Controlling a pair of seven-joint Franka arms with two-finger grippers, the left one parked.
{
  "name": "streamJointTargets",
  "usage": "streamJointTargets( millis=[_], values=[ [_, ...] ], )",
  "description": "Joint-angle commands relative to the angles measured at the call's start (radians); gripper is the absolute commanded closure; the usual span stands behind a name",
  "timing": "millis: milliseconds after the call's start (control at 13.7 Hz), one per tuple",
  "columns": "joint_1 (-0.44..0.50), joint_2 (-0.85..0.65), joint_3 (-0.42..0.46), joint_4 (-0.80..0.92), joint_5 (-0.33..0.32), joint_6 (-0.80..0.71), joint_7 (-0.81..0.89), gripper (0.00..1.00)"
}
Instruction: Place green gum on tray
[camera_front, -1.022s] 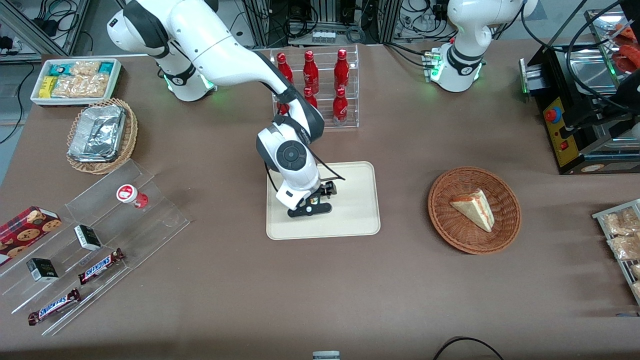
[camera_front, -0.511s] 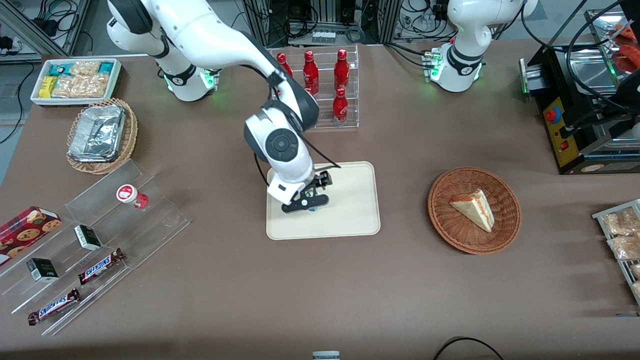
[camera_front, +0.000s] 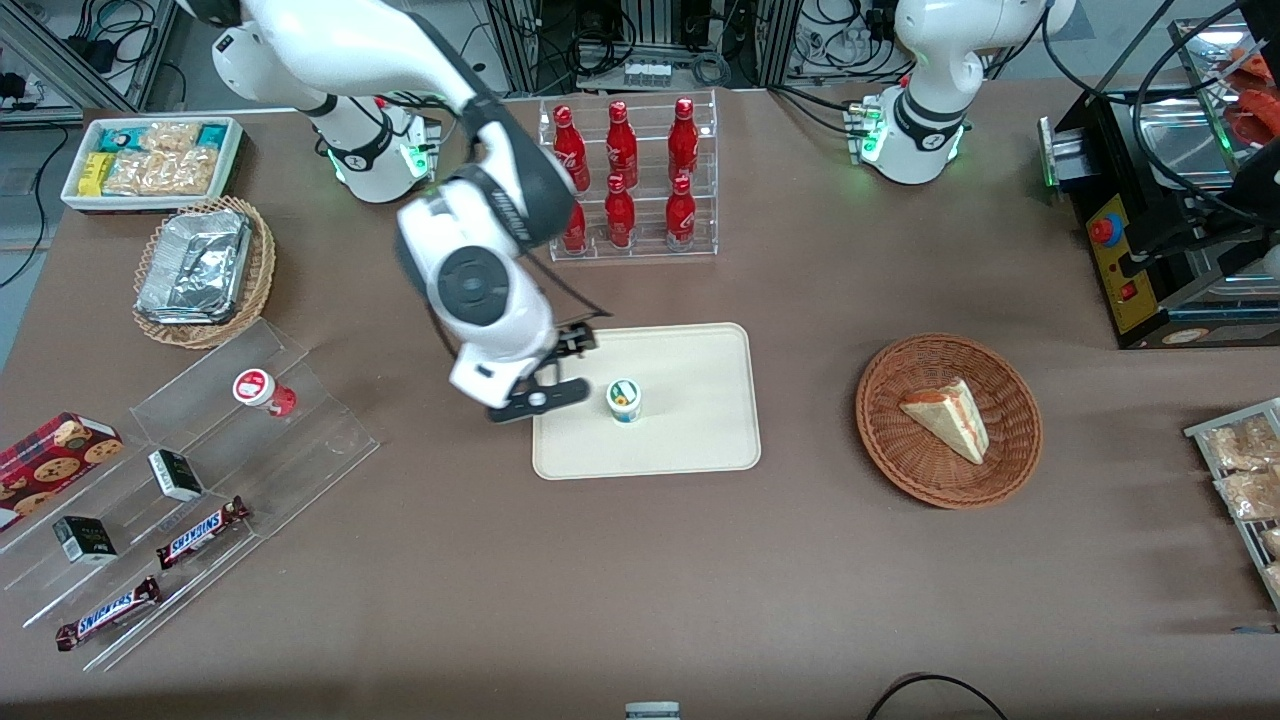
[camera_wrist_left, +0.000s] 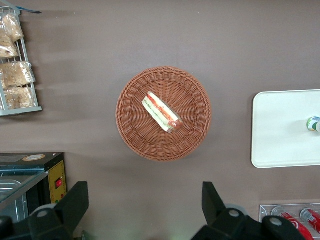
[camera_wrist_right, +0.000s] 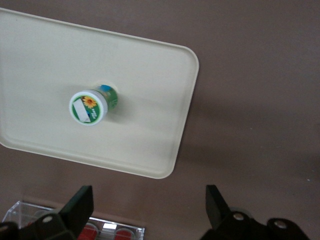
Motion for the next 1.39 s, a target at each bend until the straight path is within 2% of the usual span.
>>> streamJointTargets(
  millis=[0, 219, 365, 803, 949, 1168, 1314],
  values=[
    [-0.07, -0.038, 0.005, -0.006, -0.015, -0.064, -0.064, 0.0],
    [-0.157, -0.079, 0.003, -0.013, -0.036, -0.084, -0.08, 0.0],
    [-0.217, -0.111, 0.005, -0.032, -0.099, -0.09, -0.09, 0.0],
    [-0.468, -0.262, 0.025, -0.167, -0.104, -0.079, -0.161, 0.0],
    [-0.569, -0.323, 0.077, -0.218, -0.109, -0.079, -0.227, 0.0],
    [-0.643, -0.381, 0.089, -0.249, -0.113, -0.102, -0.3, 0.0],
    [-0.665, -0.414, 0.104, -0.249, -0.164, -0.134, -0.313, 0.0]
  ],
)
